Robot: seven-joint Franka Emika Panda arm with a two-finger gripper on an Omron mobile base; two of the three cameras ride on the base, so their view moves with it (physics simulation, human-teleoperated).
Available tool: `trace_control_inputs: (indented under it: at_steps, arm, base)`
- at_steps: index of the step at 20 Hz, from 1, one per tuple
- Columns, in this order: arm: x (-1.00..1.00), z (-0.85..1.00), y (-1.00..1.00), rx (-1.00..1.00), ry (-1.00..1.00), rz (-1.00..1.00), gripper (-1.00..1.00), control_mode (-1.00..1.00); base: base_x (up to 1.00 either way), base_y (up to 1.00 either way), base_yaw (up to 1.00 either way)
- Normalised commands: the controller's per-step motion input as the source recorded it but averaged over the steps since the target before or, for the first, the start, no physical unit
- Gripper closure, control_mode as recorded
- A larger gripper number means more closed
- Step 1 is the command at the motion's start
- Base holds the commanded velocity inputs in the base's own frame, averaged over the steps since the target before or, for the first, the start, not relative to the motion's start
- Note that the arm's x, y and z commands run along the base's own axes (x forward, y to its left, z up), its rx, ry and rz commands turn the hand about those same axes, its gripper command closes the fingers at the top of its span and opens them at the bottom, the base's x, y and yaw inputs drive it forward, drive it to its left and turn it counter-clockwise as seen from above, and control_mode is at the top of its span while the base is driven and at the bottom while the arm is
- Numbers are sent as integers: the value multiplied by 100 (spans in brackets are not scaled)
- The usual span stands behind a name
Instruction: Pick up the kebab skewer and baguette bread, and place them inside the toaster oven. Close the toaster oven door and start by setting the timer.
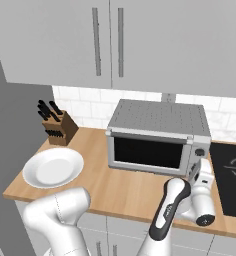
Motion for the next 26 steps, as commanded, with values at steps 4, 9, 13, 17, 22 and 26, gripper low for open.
trace_control_inputs:
  at_steps: [4,9,13,17,22,26]
  arm:
    - [0,-18,-32,7,0,-1,100,-100]
    - [0,-18,-21,7,0,-5,100,-100]
    - [0,-23,-15,10,0,-7,100,-100]
    - [0,-25,-13,14,0,-7,100,-100]
    - [5,-24,-31,14,0,-6,100,-100]
    - [9,-29,-39,14,0,-5,100,-100]
  base:
    - [0,0,0]
    - [0,0,0]
    - [0,0,0]
    - [0,0,0]
    - [0,0,0]
    - [0,0,0]
